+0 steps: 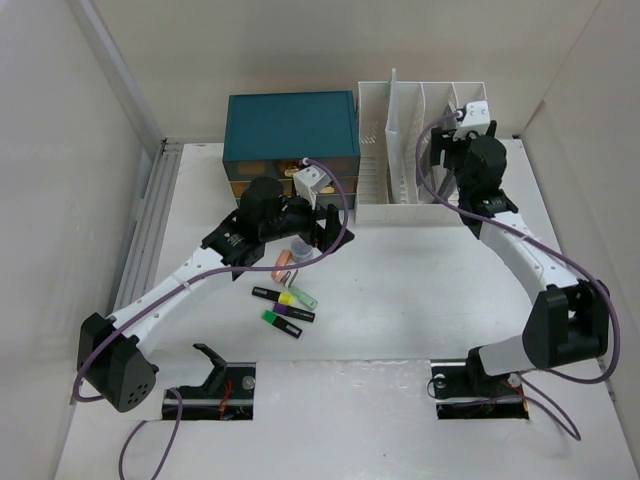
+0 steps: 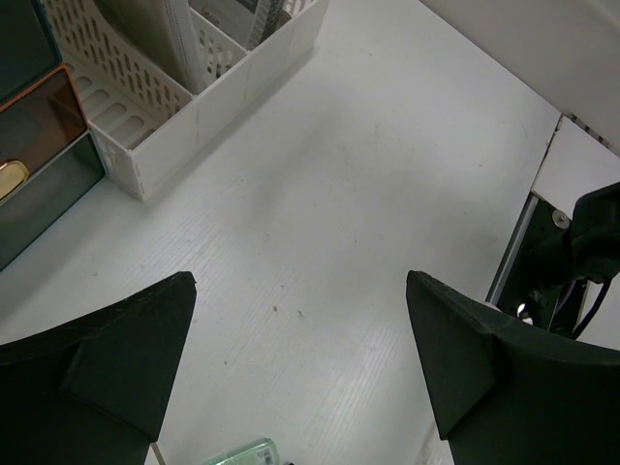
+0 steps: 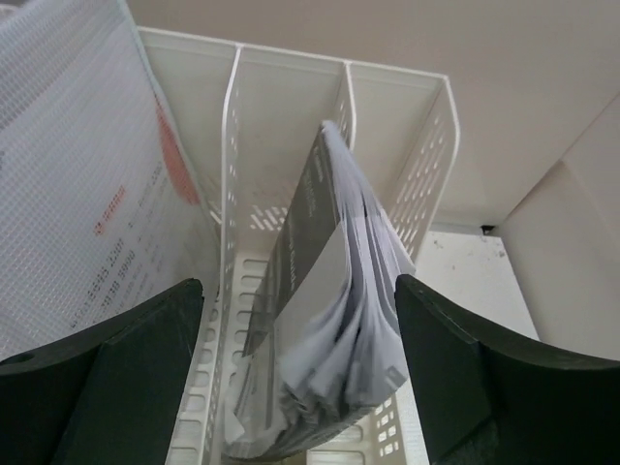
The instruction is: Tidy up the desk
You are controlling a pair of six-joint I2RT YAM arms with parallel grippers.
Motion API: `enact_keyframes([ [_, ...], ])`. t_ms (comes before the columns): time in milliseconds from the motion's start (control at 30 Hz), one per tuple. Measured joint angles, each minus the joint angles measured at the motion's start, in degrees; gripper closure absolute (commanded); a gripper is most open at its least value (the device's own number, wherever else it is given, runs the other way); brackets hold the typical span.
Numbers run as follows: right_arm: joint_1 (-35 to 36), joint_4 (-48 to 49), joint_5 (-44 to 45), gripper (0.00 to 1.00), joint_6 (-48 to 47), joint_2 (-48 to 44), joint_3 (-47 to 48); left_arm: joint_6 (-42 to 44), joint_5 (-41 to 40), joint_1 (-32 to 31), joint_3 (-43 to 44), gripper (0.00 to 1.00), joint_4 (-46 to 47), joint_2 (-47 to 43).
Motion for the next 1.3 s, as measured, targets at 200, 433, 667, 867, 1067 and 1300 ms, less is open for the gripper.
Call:
enact_keyframes([
  [200, -1.31, -0.24, -0.66, 0.08, -0.46, -6.43, -0.46, 0.00, -1.31, 0.00, 0.00, 0.12, 0.00, 0.00],
  [433, -4.48, -7.15, -16.26, 1.00, -1.70, -23.98, -0.81, -2.45, -5.60, 4.09, -1.25, 0.38, 0.09, -2.93],
  [667, -4.57, -19.61, -43.50, 0.01, 0.02, -28.24, -0.79, -6.80, -14.93, 12.28, -1.40, 0.52, 1.25, -6.93],
  [867, -4.59, -31.30, -61.13, 0.01, 0.74, -16.09, 0.50, -7.69, -21.38, 15.34, 0.24, 0.51, 0.57, 0.33],
  [1067, -4.59, -33.51, -64.02, 0.02, 2.16, -13.73, -2.12, -7.58, -25.18, 16.04, 2.25, 0.51, -1.38, 7.54],
  [1300, 6.51, -32.50, -53.57, 0.09, -3.76, -16.06, -5.49, -7.32, -26.25, 16.04, 2.93, 0.46, -1.68, 7.72],
])
